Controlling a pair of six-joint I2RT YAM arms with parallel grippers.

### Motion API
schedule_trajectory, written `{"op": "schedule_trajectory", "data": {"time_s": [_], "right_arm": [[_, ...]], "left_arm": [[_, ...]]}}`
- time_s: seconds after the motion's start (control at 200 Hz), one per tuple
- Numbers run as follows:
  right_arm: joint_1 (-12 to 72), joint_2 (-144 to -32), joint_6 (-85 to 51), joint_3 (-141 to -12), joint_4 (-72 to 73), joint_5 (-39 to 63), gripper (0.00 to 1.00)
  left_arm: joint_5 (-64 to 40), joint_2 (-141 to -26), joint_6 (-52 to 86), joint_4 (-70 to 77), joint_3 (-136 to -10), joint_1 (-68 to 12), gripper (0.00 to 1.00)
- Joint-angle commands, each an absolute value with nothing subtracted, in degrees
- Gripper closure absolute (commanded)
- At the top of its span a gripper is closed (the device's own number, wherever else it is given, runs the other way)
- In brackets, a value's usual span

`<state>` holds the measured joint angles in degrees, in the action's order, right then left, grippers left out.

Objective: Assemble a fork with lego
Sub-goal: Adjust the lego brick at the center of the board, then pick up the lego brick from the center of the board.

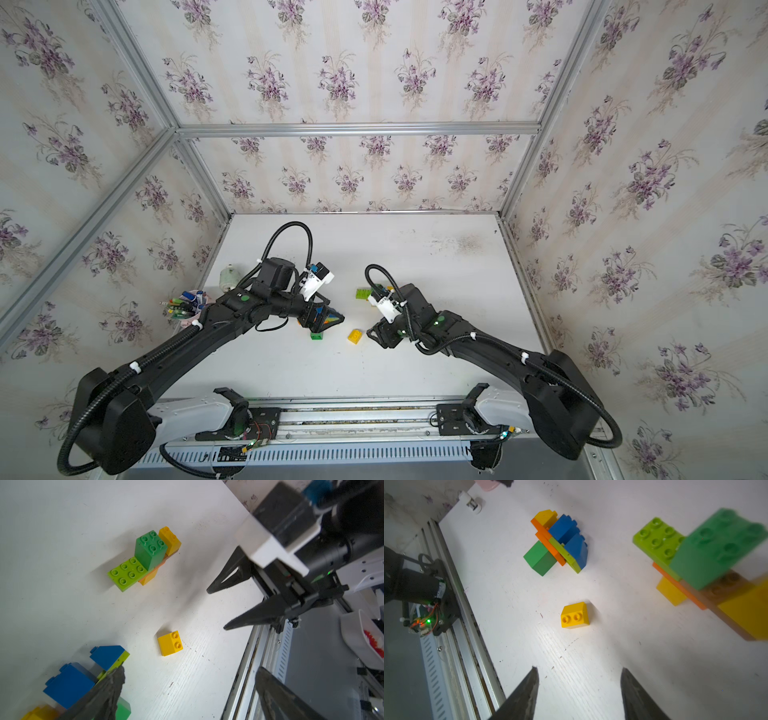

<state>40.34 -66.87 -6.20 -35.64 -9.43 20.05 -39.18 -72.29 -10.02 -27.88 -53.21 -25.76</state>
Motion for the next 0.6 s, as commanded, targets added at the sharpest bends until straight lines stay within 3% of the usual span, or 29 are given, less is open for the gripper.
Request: {"op": "schedule_trajectory", "data": {"time_s": [0.0, 0.21, 0.435, 0.595], "right_arm": [[36.41, -62.05, -13.0, -33.75, -10.8, 23.83, 0.36], [26.61, -56.19, -17.64, -32.15, -12.55, 27.59, 0.3], [25.29, -55.63, -18.11, -31.73, -13.47, 27.09, 0.29], [24.14, -55.73, -18.01, -31.78, -13.73, 26.99, 0.28]], "left_arm": [[-40.13, -75.84, -24.52, -36.58, -57.38, -26.01, 0.02], [-33.36, -84.99, -38.01, -40.76, -60.62, -29.01, 0.11], [-24.77, -90.78, -50.77, -39.21, -61.89, -33.53, 0.14], [-23.47, -94.99, -57.53, -41.06, -64.85, -34.33, 0.25]]}}
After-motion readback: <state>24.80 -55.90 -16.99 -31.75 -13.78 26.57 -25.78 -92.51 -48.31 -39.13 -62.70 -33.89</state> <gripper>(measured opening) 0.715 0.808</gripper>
